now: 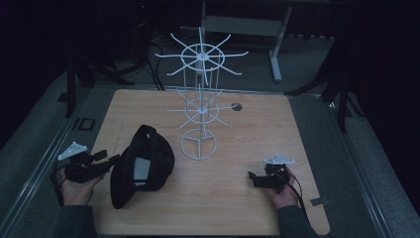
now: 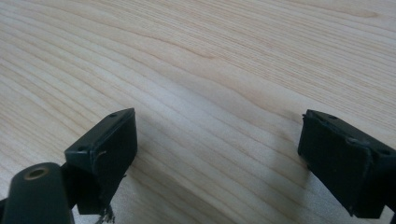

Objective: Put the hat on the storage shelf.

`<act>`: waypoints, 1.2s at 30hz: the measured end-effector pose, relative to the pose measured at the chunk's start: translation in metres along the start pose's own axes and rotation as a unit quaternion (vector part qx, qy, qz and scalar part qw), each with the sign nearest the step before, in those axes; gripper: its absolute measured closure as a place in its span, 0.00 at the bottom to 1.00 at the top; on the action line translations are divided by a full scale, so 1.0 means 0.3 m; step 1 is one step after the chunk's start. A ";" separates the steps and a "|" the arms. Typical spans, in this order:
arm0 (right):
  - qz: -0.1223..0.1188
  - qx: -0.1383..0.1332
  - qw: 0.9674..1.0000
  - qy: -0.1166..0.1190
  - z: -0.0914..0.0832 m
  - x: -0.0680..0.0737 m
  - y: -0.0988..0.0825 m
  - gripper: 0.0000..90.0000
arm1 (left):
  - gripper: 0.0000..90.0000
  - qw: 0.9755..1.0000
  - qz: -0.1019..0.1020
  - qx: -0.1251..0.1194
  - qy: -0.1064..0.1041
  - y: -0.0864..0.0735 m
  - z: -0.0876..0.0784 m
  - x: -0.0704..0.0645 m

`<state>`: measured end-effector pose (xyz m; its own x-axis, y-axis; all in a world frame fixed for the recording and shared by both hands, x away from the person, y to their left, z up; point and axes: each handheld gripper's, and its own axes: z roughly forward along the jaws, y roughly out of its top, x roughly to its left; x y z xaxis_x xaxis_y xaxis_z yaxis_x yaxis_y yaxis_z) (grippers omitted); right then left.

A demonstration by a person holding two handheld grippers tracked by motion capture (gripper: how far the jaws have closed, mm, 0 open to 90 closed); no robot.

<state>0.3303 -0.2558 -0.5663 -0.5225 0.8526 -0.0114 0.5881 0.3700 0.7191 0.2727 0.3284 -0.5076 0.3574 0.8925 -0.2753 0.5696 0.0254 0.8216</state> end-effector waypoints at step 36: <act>-0.002 0.000 1.000 0.001 -0.002 0.002 -0.002 0.13 | 0.98 0.992 0.049 0.113 0.016 -0.106 -0.030 -0.044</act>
<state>0.3292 -0.2559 -0.5663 -0.5263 0.8502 -0.0117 0.5864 0.3729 0.7191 0.2432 0.3198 -0.5254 0.3976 0.8995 -0.1811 0.6857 -0.1601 0.7101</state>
